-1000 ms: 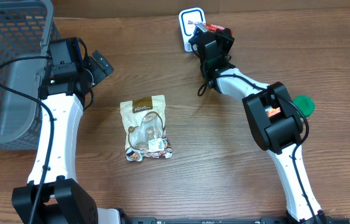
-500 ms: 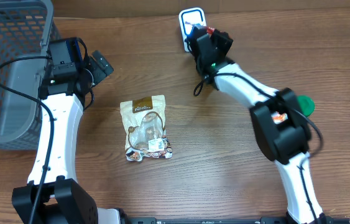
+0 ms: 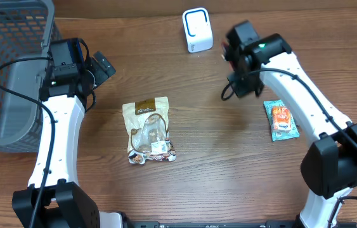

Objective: Scan the item barcode
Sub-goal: 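Carry the red stick right and release it beside the orange box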

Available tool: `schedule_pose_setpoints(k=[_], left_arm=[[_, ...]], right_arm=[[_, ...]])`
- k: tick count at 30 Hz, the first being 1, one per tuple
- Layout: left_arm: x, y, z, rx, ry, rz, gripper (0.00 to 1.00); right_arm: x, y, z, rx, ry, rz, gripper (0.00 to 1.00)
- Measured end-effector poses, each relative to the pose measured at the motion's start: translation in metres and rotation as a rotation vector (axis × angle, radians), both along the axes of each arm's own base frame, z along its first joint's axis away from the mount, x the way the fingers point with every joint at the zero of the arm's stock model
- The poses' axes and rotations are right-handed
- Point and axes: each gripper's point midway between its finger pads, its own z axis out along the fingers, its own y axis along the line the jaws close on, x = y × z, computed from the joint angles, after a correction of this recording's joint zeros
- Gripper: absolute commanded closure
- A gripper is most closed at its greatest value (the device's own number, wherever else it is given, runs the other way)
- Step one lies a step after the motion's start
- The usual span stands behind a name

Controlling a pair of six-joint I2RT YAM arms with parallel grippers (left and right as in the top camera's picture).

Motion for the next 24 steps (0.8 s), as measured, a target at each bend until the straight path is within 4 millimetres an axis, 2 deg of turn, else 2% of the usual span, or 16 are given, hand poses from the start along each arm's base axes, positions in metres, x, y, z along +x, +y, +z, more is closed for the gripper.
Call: schedule_pose_setpoints(k=[2,8,11,15,16,18,24], left_arm=[[0.0,0.0,0.0,0.0,0.0,0.0,0.0],[0.0,0.0,0.0,0.0,0.0,0.0,0.0],[0.0,0.0,0.0,0.0,0.0,0.0,0.0],[0.0,0.0,0.0,0.0,0.0,0.0,0.0],[0.0,0.0,0.0,0.0,0.0,0.0,0.0],[0.0,0.0,0.0,0.0,0.0,0.0,0.0],[0.0,0.0,0.0,0.0,0.0,0.0,0.0]], right_arm=[[-0.015,-0.007,-0.02,0.032,0.084,-0.064,0.96],[-0.043,-0.018,-0.067,0.054,0.205,-0.145,0.96],[-0.051,-0.02,-0.081,0.055,0.228,-0.156,0.96],[-0.055,-0.022,-0.091,0.046,0.236,-0.164,0.96],[-0.057,-0.023,-0.093,0.041,0.238,-0.166,0.9],[-0.06,-0.025,-0.096,0.034,0.248,-0.172,0.67],[-0.062,-0.027,-0.099,0.028,0.248,-0.178,0.57]])
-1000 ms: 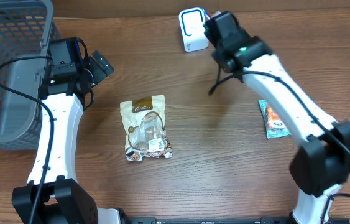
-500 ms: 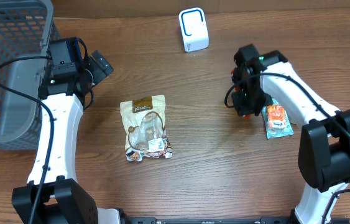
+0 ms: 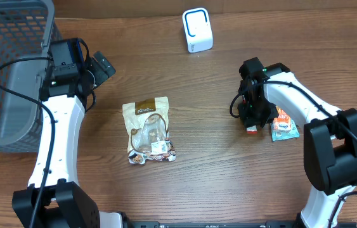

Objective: Scan the item barcode
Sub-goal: 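Carry the red stick right and release it beside the orange box, then move the open right gripper left over the PanTree snack bag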

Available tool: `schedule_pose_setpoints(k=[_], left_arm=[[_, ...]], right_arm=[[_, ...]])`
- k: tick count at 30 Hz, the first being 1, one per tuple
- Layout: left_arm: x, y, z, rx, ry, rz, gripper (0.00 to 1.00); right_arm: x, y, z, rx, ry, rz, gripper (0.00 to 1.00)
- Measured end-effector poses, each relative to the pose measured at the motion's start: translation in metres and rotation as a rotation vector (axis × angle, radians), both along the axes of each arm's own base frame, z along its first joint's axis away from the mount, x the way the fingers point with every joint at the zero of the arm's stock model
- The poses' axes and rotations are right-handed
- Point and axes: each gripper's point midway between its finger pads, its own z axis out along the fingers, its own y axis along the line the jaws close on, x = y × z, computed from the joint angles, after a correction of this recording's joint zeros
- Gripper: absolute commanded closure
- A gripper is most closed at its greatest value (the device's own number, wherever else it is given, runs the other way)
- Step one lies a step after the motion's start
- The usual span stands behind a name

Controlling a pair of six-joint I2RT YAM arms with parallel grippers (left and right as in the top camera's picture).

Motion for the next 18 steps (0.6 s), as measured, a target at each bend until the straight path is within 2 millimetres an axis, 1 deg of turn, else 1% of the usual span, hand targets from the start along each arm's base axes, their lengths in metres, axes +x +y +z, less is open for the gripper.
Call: schedule_pose_setpoints(k=[2,4,5,10,13,16,18], left_arm=[[0.0,0.0,0.0,0.0,0.0,0.0,0.0],[0.0,0.0,0.0,0.0,0.0,0.0,0.0],[0.0,0.0,0.0,0.0,0.0,0.0,0.0],[0.0,0.0,0.0,0.0,0.0,0.0,0.0],[0.0,0.0,0.0,0.0,0.0,0.0,0.0],[0.0,0.0,0.0,0.0,0.0,0.0,0.0],[0.0,0.0,0.0,0.0,0.0,0.0,0.0]], right_arm=[[0.002,0.0,0.0,-0.003,-0.008,0.003,0.58],[0.006,0.0,0.0,-0.002,-0.024,-0.008,0.62],[0.009,0.001,-0.001,0.0,-0.037,-0.021,0.62],[0.022,0.006,-0.001,0.013,-0.09,-0.121,0.64],[0.032,0.012,-0.001,0.03,-0.132,-0.194,0.64],[0.041,0.031,0.001,0.086,-0.171,-0.235,0.63],[0.045,0.053,0.003,0.148,-0.194,-0.228,0.63]])
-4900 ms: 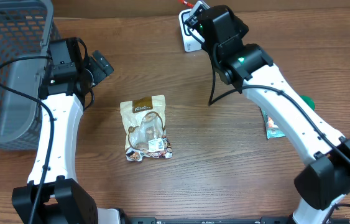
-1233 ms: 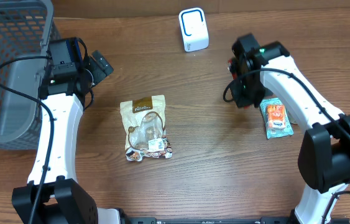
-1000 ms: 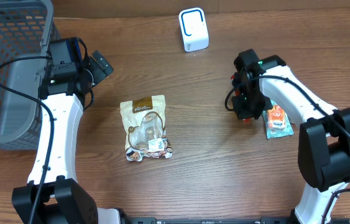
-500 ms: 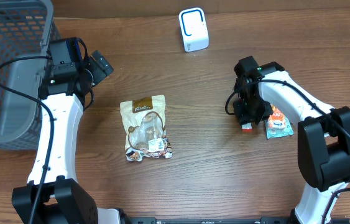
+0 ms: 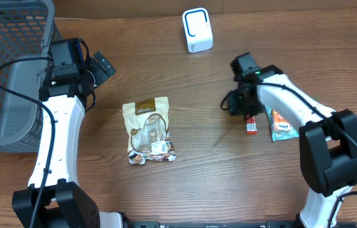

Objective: Scan the item barcode
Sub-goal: 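Move the open right gripper left over the PanTree snack bag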

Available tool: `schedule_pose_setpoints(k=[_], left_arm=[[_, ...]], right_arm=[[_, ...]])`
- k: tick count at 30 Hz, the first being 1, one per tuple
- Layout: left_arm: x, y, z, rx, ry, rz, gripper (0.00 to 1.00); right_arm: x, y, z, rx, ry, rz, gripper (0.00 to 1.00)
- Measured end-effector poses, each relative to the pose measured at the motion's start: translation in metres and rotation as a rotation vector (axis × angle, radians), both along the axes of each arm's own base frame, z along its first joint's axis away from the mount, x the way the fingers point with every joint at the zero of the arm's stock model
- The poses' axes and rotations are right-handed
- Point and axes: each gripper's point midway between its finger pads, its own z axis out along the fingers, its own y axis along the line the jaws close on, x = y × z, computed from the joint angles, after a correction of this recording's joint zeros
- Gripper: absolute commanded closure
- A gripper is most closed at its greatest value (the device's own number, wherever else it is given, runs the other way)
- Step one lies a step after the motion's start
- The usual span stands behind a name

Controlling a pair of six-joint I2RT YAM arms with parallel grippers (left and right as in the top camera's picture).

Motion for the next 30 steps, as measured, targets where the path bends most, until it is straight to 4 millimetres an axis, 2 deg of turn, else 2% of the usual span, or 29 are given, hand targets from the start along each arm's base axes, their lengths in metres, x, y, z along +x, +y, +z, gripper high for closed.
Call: schedule_pose_setpoints(k=[5,8,10,12,16,18,21,24,30], left_arm=[[0.0,0.0,0.0,0.0,0.0,0.0,0.0],[0.0,0.0,0.0,0.0,0.0,0.0,0.0],[0.0,0.0,0.0,0.0,0.0,0.0,0.0],[0.0,0.0,0.0,0.0,0.0,0.0,0.0],[0.0,0.0,0.0,0.0,0.0,0.0,0.0],[0.0,0.0,0.0,0.0,0.0,0.0,0.0],[0.0,0.0,0.0,0.0,0.0,0.0,0.0],[0.0,0.0,0.0,0.0,0.0,0.0,0.0],[0.0,0.0,0.0,0.0,0.0,0.0,0.0]], right_arm=[[0.001,0.072,0.01,0.155,-0.082,0.062,0.63],[-0.006,0.131,0.022,0.247,-0.166,0.154,0.64],[-0.021,0.173,0.031,0.305,-0.218,0.235,0.64],[-0.039,0.207,0.038,0.336,-0.264,0.307,0.64],[-0.08,0.26,0.049,0.315,-0.398,0.444,0.62],[-0.087,0.274,0.055,0.3,-0.471,0.476,0.63],[-0.088,0.293,0.07,0.303,-0.594,0.498,0.64],[-0.081,0.298,0.073,0.3,-0.648,0.491,0.64],[-0.065,0.284,0.031,0.206,-0.617,0.476,0.64]])
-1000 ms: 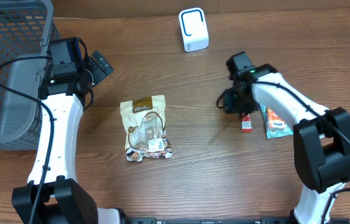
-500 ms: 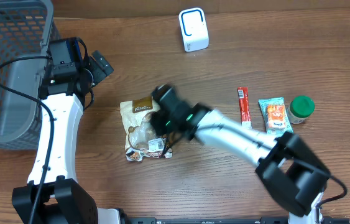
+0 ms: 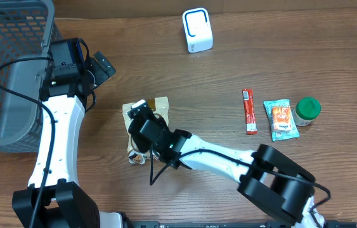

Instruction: Scan the item barcode

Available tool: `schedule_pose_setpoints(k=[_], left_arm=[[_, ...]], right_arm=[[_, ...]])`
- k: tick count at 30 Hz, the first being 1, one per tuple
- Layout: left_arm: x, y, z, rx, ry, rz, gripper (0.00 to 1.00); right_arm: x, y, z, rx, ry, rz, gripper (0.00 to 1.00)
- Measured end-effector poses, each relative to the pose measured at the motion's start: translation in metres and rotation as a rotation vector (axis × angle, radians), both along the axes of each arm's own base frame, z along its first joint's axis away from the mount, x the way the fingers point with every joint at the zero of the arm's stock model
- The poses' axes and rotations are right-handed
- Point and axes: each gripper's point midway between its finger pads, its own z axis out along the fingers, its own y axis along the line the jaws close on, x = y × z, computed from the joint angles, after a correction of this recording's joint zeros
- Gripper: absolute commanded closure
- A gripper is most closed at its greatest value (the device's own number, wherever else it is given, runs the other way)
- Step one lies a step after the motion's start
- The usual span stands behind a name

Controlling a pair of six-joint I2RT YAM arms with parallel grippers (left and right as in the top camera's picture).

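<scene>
A tan snack pouch [image 3: 148,134] with a clear window lies left of the table's middle. My right gripper [image 3: 141,115] is low over its upper half, the arm stretched across from the lower right; the overhead view does not show whether its fingers are open or shut on the pouch. The white barcode scanner [image 3: 197,30] stands at the far edge. A red stick pack [image 3: 248,111] lies free on the right. My left gripper [image 3: 104,67] hovers up and left of the pouch, apart from it, with nothing in it.
A grey mesh basket [image 3: 4,69] fills the far left. Right of the red stick lie an orange-and-teal packet [image 3: 281,119] and a green-lidded jar [image 3: 307,111]. The right arm's links [image 3: 222,158] span the near middle of the table.
My right gripper has left the red stick on the right and now sits over the tan pouch on the left. The green-lidded jar has come into view. The left arm is unmoved.
My right gripper was raised near the scanner with something red at its fingers. Then it was down beside the orange packet with the red stick under it. Then it stood just off the lying stick, and now it is across the table on the pouch.
</scene>
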Motion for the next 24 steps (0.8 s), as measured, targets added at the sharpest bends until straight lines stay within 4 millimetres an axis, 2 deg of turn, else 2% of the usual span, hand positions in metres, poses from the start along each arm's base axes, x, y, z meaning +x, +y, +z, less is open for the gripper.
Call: schedule_pose_setpoints(k=[1,3,7,14,20,24], left_arm=[[0.0,0.0,0.0,0.0,0.0,0.0,0.0],[0.0,0.0,0.0,0.0,0.0,0.0,0.0],[0.0,0.0,0.0,0.0,0.0,0.0,0.0],[0.0,0.0,0.0,0.0,0.0,0.0,0.0],[0.0,0.0,0.0,0.0,0.0,0.0,0.0],[0.0,0.0,0.0,0.0,0.0,0.0,0.0]], right_arm=[[0.002,-0.003,-0.004,-0.011,0.004,-0.004,0.64],[0.008,-0.013,-0.015,-0.044,0.02,-0.023,0.72],[0.019,-0.034,-0.025,-0.084,0.058,-0.083,0.74],[0.033,-0.089,-0.045,-0.174,0.185,-0.24,0.8],[0.044,-0.15,-0.03,-0.283,0.218,-0.379,0.8],[0.043,-0.17,-0.007,-0.295,0.215,-0.433,0.79]])
